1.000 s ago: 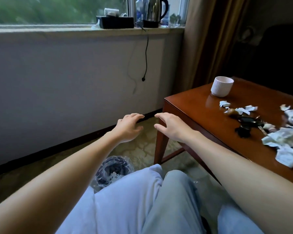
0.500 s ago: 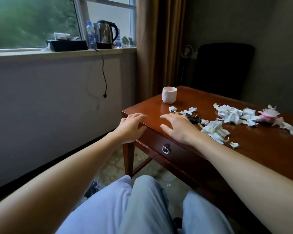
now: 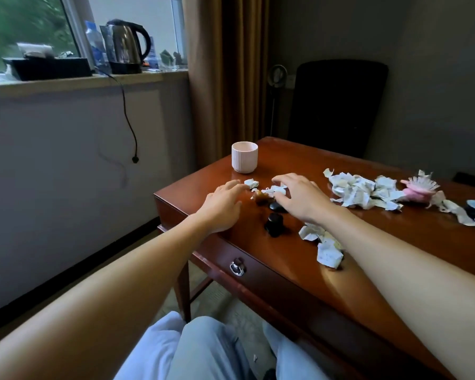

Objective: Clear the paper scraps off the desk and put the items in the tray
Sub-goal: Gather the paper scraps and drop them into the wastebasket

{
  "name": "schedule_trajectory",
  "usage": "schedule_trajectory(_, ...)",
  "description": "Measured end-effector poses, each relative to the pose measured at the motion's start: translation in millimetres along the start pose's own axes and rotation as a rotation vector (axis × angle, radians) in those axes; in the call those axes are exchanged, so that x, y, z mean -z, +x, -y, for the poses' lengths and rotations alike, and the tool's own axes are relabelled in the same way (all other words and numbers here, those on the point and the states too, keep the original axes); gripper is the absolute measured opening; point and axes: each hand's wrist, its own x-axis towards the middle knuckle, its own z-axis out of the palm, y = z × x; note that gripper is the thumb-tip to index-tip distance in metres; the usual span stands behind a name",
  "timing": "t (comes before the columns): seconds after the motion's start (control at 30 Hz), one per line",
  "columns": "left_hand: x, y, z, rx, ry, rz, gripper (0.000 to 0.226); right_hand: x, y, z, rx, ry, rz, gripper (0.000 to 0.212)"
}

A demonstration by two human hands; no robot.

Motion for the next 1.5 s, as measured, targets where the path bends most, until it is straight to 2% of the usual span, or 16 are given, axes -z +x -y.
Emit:
schedule_trajectory(0.13,-5,34,2,0.009,-0.048,0.014,0.056,-5,31,-21,-0.006,0.039,0.045,0.044)
schedule_trajectory(0.23,-8,57,4,0.002,-0.080,0.094,0.059,-10,52,-34,-0.013,0.088,0.058,0.045)
schedule_trajectory(0.37,-16,76,4,-0.008,-0.111,0.208,0.063,-20,69,-42,-0.006,0.150,0.157,0.046)
schedule_trajectory(0.53,-30,81,5,-0.017,-0.146,0.131,0.052,-25,86,-46,0.036,0.142,0.262,0.040)
schedule_trajectory(0.7,-41,77,10,-0.060,-0.147,-0.090,0.032,-32,89,-48,0.009,0.141,0.184,0.020)
schedule_trajectory(0.83,-42,75,12,-0.053,-0.208,-0.154,0.022,-34,89,-46,-0.019,0.176,0.137,0.008)
schedule_trajectory(1.3,-39,69,10,0.046,-0.251,-0.369,0.018,-18,70,-57,-0.029,0.122,-0.107,0.016)
schedule_trajectory(1.5,-24,52,6,0.072,-0.251,-0.336,0.018,16,39,-58,0.008,0.132,-0.193,0.018)
